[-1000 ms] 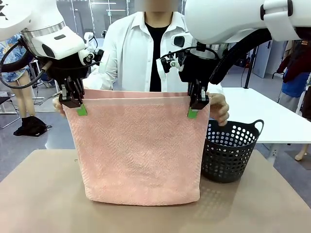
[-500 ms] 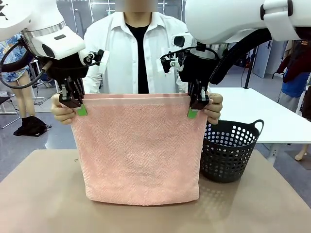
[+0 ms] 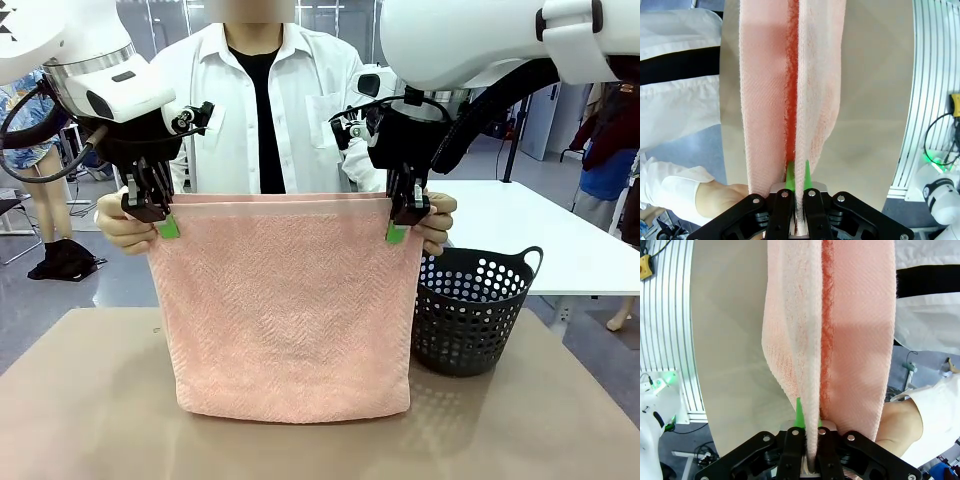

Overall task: Fold the towel.
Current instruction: Release the end of the 100 cm Hotel Towel you were holding and grab the top end of the folded side.

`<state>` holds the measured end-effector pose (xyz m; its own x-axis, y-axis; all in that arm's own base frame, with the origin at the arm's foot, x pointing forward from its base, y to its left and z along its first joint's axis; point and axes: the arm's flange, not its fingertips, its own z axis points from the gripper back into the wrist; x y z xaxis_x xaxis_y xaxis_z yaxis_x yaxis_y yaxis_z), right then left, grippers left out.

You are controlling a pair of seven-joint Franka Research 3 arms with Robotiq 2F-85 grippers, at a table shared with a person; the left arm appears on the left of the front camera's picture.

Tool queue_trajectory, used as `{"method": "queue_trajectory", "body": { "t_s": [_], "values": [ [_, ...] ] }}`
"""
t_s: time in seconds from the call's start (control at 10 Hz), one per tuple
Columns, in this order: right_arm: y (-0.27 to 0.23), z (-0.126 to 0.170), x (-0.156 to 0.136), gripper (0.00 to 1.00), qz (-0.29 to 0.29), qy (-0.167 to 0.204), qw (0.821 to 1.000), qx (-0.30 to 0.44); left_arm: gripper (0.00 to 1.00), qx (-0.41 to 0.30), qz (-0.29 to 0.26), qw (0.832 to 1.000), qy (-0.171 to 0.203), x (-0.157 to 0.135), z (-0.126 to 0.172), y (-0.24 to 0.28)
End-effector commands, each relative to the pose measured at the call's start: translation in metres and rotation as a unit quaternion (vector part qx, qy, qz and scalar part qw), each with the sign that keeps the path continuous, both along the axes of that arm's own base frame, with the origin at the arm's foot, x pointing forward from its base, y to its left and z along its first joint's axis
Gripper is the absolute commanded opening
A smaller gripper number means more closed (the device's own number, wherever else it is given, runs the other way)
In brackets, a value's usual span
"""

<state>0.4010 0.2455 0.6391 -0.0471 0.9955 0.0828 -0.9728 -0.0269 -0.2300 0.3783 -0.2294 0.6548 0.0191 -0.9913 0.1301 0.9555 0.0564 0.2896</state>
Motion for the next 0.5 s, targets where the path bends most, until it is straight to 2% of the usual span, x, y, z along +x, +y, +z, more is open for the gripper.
{"method": "queue_trajectory", "body": {
  "t_s": [0.0,0.1,0.2,0.3,0.4],
  "values": [
    [-0.0004,-0.0009,0.0002,0.00,-0.001,0.000,1.000,0.000,0.00,-0.001,0.001,1.000,0.001,0.0009,0.0000,0.0018],
    [0.0000,0.0000,0.0000,0.03,0.000,0.000,1.000,0.000,0.07,0.000,0.000,1.000,0.000,0.0000,0.0000,0.0000],
    [-0.0007,-0.0017,0.0005,0.32,0.002,-0.001,1.000,0.011,0.48,0.002,-0.012,1.000,-0.005,-0.0031,-0.0004,0.0004],
    [-0.0025,-0.0014,0.0006,0.39,-0.001,-0.002,1.000,0.015,0.52,0.003,-0.005,1.000,-0.008,-0.0043,0.0008,0.0001],
    [-0.0045,0.0014,-0.0014,0.68,-0.001,-0.007,1.000,0.019,0.92,0.003,-0.005,1.000,-0.011,-0.0060,0.0031,-0.0001]
  ]
}}
